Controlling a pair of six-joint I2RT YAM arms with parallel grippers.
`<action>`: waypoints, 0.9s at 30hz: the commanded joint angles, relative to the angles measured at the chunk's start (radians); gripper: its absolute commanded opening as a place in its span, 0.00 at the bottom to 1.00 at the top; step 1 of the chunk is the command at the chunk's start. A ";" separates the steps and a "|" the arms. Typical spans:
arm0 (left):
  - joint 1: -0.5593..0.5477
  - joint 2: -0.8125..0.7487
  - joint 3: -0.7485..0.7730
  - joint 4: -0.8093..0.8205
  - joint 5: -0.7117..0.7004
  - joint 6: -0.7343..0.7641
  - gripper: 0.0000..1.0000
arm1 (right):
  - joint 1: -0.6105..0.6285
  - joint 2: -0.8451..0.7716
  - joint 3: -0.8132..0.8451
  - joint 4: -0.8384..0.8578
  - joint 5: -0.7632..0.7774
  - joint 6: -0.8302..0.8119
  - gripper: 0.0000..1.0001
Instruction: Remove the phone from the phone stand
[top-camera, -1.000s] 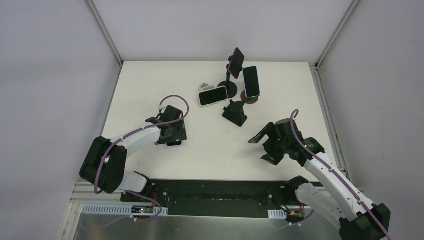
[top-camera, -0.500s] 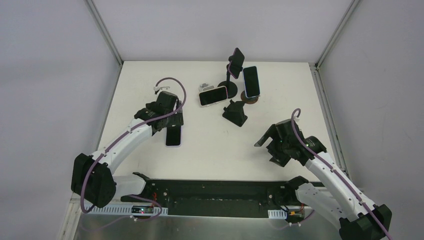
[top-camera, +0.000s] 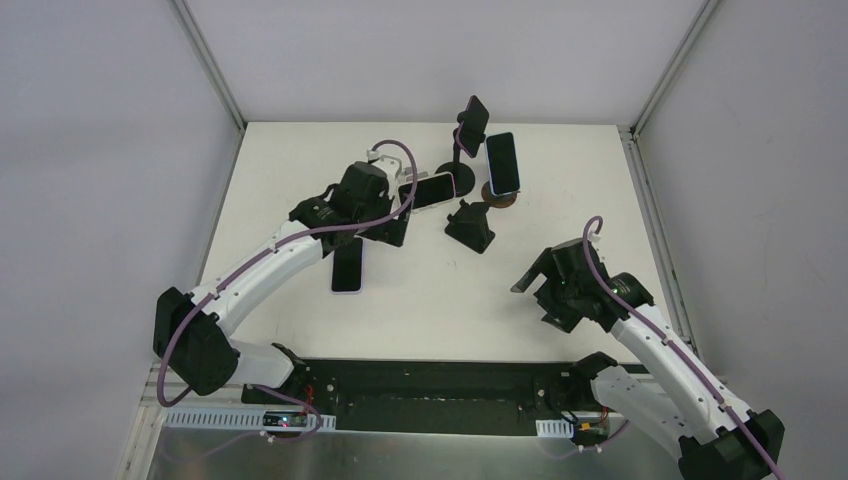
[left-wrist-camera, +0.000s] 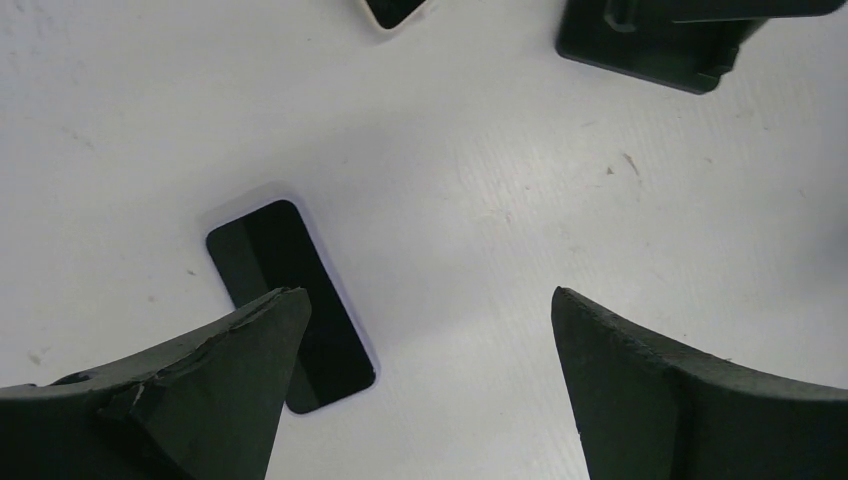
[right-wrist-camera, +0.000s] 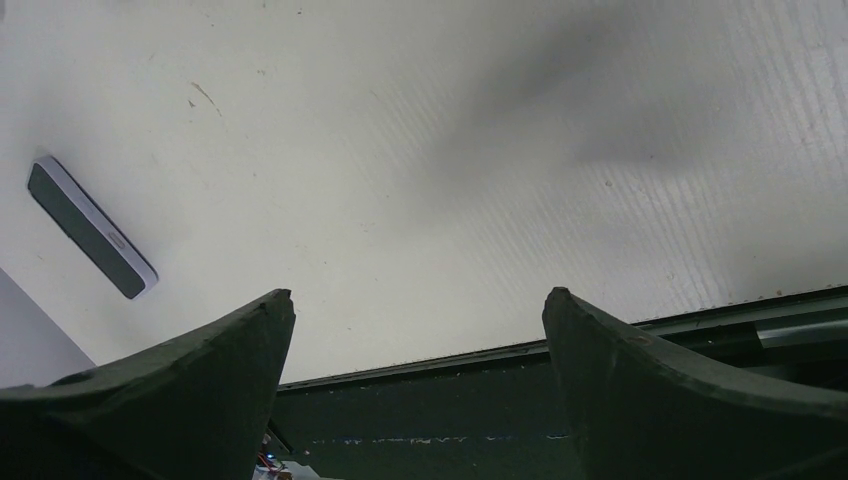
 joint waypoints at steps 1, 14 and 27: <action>-0.006 -0.033 0.038 0.073 0.146 -0.008 0.97 | 0.001 -0.013 0.018 -0.028 0.031 -0.018 0.99; -0.006 0.056 0.117 0.188 0.243 -0.044 0.98 | 0.002 -0.038 0.012 -0.040 0.027 -0.002 0.99; 0.005 0.433 0.298 0.195 0.056 -0.274 0.95 | 0.001 -0.115 -0.007 -0.077 0.024 0.029 0.99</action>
